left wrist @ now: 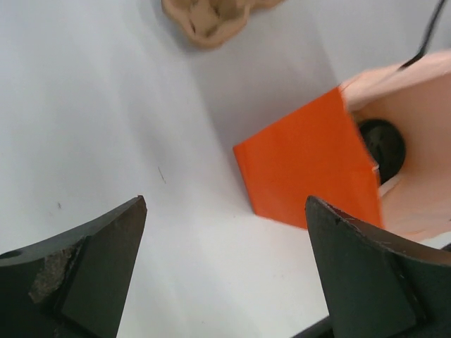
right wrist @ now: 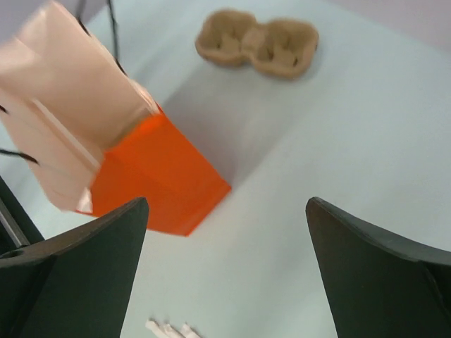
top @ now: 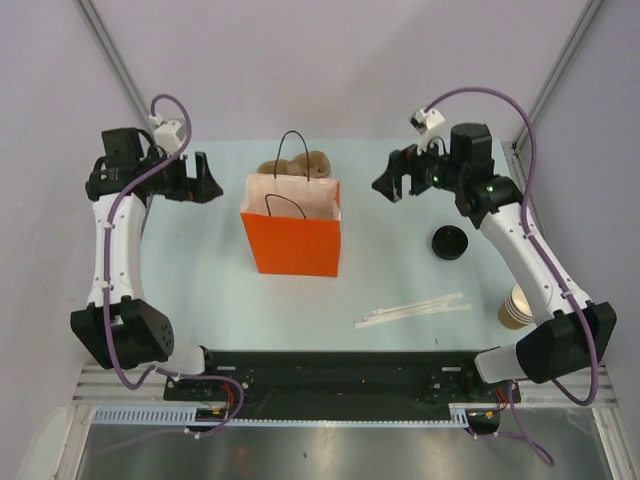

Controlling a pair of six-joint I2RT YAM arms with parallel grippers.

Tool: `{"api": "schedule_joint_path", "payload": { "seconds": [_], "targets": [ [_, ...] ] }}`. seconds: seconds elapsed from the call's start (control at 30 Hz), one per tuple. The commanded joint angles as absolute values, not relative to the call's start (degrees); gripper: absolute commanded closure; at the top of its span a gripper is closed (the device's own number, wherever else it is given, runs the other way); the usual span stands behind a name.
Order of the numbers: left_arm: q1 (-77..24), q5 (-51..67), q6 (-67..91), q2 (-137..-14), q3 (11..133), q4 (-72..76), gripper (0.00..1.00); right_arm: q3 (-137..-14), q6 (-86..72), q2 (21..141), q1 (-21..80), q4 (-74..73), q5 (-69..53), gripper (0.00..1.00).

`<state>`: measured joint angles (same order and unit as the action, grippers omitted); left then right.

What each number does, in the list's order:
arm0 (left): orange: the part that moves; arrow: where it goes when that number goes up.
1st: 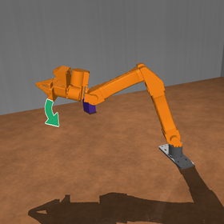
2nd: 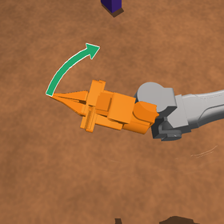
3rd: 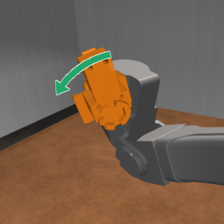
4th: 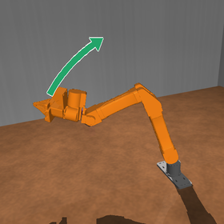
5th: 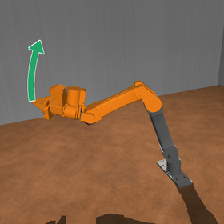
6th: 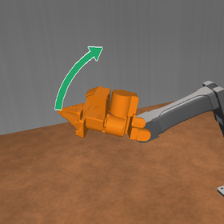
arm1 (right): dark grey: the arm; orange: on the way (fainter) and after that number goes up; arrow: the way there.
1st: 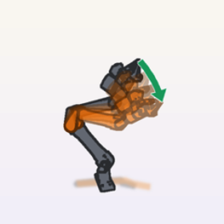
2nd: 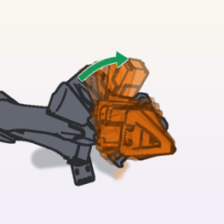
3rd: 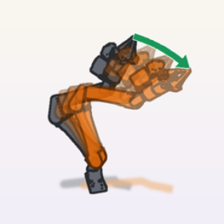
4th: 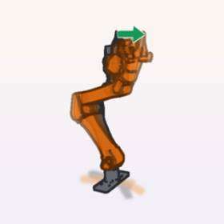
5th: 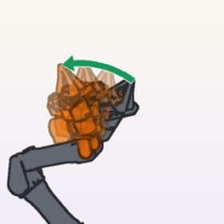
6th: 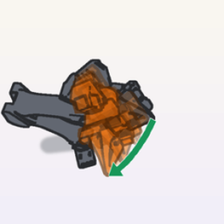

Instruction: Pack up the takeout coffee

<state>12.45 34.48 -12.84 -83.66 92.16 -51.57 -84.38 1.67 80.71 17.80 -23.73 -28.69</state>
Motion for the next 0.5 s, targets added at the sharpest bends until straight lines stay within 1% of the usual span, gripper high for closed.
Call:
{"api": "schedule_joint_path", "payload": {
  "seconds": [0.0, 0.03, 0.13, 0.23, 0.37, 0.47],
  "targets": [
    [12.6, 30.5, -18.0, -80.9, 84.0, -53.2, 0.00, -76.2, 2.7, 74.8, 15.9, -25.8, -27.4, 0.00],
    [12.6, 30.0, -18.8, -80.1, 80.3, -52.6, 0.01, -74.9, 3.0, 73.9, 15.6, -26.2, -27.2, 0.00],
    [12.3, 28.5, -19.9, -78.0, 74.2, -50.9, 0.00, -69.4, 3.3, 71.2, 13.9, -27.2, -26.8, 0.00],
    [12.5, 27.2, -20.9, -76.8, 69.8, -49.7, 0.01, -65.5, 3.2, 68.8, 12.8, -27.5, -26.7, 0.00],
    [12.3, 25.6, -21.7, -75.7, 67.2, -47.9, 0.00, -62.5, 3.0, 67.1, 12.3, -27.1, -26.0, 0.00],
    [12.4, 24.7, -21.0, -76.4, 68.9, -47.1, 0.00, -62.4, 2.3, 67.0, 11.4, -25.3, -25.8, 0.00]
  ]
}}
